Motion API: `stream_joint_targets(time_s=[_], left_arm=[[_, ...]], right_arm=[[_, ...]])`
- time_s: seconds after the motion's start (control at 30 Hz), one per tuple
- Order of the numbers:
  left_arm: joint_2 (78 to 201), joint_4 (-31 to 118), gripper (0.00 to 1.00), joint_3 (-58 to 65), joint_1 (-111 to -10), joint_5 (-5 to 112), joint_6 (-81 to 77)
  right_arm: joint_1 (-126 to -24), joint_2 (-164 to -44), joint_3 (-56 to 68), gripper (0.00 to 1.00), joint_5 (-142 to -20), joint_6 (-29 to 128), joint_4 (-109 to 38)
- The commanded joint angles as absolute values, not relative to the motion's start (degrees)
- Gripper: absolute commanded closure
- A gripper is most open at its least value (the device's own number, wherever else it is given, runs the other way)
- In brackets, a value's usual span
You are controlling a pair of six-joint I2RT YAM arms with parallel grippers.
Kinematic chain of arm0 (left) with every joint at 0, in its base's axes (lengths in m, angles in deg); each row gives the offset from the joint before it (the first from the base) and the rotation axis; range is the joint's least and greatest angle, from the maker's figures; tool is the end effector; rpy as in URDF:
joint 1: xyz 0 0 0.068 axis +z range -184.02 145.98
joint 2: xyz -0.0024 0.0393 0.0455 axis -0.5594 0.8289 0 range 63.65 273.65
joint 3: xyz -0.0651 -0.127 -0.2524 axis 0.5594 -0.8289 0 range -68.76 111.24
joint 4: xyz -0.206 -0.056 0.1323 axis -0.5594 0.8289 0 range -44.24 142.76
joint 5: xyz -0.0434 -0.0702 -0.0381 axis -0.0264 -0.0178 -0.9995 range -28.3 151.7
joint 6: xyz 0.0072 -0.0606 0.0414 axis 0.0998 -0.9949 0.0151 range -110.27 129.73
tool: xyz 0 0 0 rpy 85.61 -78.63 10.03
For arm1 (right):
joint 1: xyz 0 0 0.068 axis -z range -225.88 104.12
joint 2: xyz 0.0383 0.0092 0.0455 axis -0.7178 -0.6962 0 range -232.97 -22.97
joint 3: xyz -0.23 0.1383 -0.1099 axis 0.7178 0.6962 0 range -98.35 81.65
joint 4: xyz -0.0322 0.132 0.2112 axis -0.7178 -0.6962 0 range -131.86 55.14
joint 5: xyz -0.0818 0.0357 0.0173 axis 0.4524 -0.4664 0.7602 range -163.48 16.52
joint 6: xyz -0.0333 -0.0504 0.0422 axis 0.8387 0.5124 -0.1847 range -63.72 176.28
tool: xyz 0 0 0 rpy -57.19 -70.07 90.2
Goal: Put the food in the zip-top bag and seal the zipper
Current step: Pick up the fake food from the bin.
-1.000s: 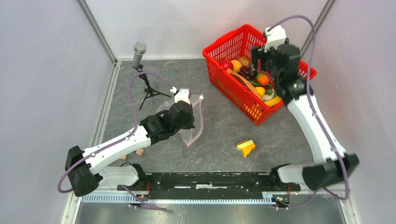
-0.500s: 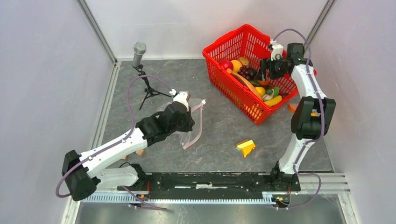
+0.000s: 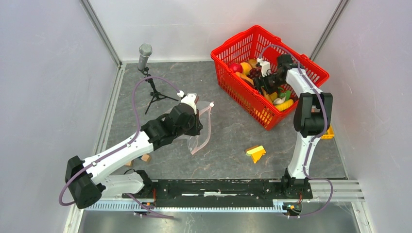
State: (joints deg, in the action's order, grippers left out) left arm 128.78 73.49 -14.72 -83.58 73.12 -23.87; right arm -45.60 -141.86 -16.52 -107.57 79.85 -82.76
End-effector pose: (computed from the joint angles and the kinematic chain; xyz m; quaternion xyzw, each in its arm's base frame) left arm 0.1697 -0.1804 0.2986 0.0821 0.8947 -0.2182 0.3811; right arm 0.4420 0.0324 0.2172 -0.2429 0.9092 0.2452 0.2330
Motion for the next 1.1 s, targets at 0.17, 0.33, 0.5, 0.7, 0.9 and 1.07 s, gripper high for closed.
stream_joint_targets(time_s=[0.17, 0.33, 0.5, 0.7, 0.9, 1.07], left_arm=[[127.76, 73.08, 0.98, -14.16, -83.23, 72.16, -22.50], [126.24, 73.18, 0.98, -15.34, -83.23, 72.18, -22.80], [124.44, 73.31, 0.98, -16.63, -83.24, 72.27, -23.13], [123.45, 73.36, 0.98, -17.60, -83.15, 71.90, -22.87], [123.13, 73.06, 0.98, -17.68, -83.15, 71.75, -22.84], [123.08, 73.42, 0.98, -17.30, -83.15, 72.65, -22.33]], right_arm=[[-45.58, -142.75, -17.47, 0.59, -109.26, 80.46, -82.18], [-45.57, -134.93, -14.61, 0.76, -105.93, 74.83, -75.65], [-45.57, -126.04, -9.89, 0.93, -104.54, 71.07, -69.74], [-45.58, -117.70, -1.86, 1.00, -100.80, 67.56, -62.76], [-45.54, -107.10, 4.90, 1.00, -94.40, 60.68, -52.63], [-45.57, -97.08, 9.88, 1.00, -97.72, 53.37, -43.08]])
